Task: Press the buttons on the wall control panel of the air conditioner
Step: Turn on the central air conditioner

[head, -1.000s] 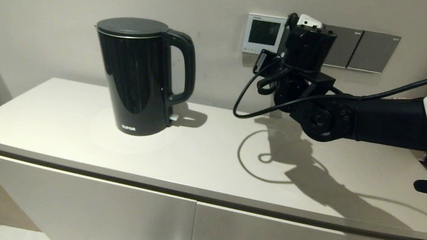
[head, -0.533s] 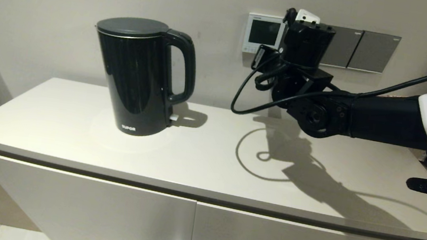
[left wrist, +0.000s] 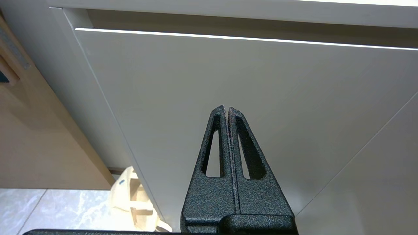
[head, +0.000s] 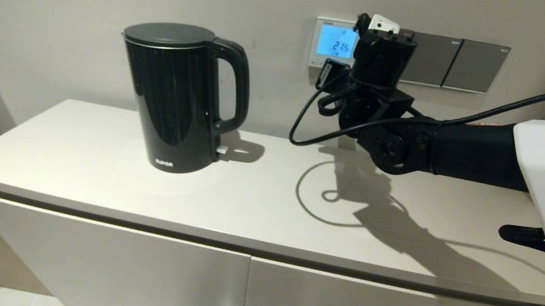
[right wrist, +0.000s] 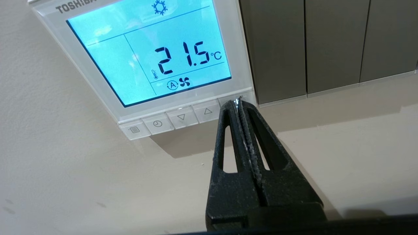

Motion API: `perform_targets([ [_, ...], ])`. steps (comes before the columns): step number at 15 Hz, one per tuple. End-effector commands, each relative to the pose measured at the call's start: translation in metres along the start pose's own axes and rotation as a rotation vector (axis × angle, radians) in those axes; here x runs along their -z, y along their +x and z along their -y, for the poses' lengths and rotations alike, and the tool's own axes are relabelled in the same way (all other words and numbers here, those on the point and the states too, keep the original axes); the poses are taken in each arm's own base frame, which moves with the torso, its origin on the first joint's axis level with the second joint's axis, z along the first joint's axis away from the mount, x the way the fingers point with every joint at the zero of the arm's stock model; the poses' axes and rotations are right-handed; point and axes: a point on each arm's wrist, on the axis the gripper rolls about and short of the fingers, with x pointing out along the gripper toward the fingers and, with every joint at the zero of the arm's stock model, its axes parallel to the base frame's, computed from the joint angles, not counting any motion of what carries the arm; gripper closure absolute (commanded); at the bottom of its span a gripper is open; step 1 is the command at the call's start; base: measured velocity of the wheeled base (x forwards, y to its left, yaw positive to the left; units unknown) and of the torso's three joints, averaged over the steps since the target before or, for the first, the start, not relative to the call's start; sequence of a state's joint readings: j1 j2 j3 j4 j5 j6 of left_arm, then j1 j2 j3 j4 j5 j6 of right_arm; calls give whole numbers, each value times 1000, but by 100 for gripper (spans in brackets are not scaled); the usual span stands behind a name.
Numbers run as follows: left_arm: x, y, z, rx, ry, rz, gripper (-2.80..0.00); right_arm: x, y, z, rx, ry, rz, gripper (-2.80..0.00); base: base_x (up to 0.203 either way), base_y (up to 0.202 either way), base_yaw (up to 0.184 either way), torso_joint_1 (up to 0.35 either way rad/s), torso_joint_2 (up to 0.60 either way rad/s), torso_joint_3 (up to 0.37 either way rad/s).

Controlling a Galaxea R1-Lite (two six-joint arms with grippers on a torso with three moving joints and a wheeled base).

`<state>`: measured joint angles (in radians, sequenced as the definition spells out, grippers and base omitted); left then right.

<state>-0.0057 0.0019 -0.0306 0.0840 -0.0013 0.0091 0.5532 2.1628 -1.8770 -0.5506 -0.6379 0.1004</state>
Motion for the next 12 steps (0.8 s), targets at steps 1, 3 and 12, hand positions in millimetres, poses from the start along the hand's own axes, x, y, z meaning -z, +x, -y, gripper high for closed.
perform_targets([
  [1, 0, 0, 0, 0, 0, 0, 0, 2, 1, 0, 4, 1, 1, 0, 0, 0, 0, 0, 0, 0],
  [3, 0, 0, 0, 1, 0, 0, 0, -4, -2, 0, 4, 7, 8, 0, 0, 0, 0, 0, 0, 0],
  [12, 0, 0, 0, 1, -1, 0, 0, -34, -49, -22, -88, 49, 1, 0, 0, 0, 0, 0, 0, 0],
])
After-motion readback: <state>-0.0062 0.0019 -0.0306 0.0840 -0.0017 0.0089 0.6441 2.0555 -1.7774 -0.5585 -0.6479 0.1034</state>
